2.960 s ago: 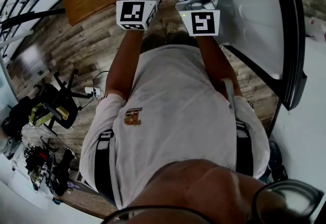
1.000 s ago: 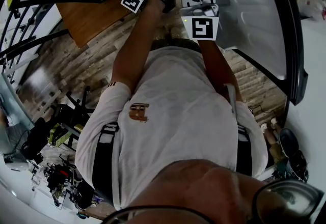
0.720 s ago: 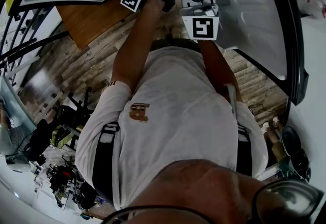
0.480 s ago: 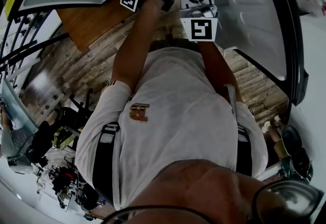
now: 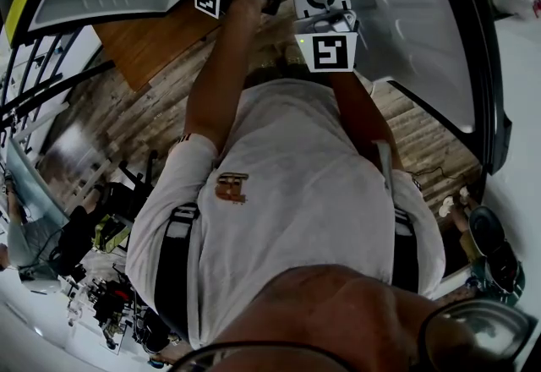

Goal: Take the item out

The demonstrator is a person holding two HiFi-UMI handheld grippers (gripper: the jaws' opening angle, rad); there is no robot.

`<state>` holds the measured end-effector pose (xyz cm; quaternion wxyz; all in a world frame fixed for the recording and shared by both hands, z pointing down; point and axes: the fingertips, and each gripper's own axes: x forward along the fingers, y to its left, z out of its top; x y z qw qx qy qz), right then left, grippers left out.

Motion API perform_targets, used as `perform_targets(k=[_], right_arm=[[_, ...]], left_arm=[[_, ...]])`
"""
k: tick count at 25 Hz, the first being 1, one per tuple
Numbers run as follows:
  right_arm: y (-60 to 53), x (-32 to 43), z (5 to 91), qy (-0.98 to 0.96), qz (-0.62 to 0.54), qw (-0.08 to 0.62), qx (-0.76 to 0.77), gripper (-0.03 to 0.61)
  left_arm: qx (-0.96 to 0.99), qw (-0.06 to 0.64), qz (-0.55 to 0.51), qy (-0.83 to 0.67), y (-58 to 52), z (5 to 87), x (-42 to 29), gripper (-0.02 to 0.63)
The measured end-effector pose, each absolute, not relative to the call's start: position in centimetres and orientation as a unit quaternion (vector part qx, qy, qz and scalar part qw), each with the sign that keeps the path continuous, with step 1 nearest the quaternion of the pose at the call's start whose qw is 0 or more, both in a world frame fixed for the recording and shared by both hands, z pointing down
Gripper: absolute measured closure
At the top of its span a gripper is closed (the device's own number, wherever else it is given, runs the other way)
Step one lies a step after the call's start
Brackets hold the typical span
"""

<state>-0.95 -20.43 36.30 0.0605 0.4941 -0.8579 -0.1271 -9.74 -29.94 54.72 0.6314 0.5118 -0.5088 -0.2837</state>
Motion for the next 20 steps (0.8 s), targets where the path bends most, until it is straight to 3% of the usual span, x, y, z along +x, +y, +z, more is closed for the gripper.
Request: perform_targets(k=[13,20], right_arm=[[-20.27,-0.95,36.89,-0.860,-0.129,0.076,0.488,0.545],[-20.16,-0.82,37.24,-0.859,-0.126,0.082,0.489,0.545]], left_arm=[[0.516,0.631,-0.298,-0.496,-30.47,54.36,-9.60,0.471],[0.512,0.636,-0.298,-0.494,-30.46,54.94,-9.48,0.561]])
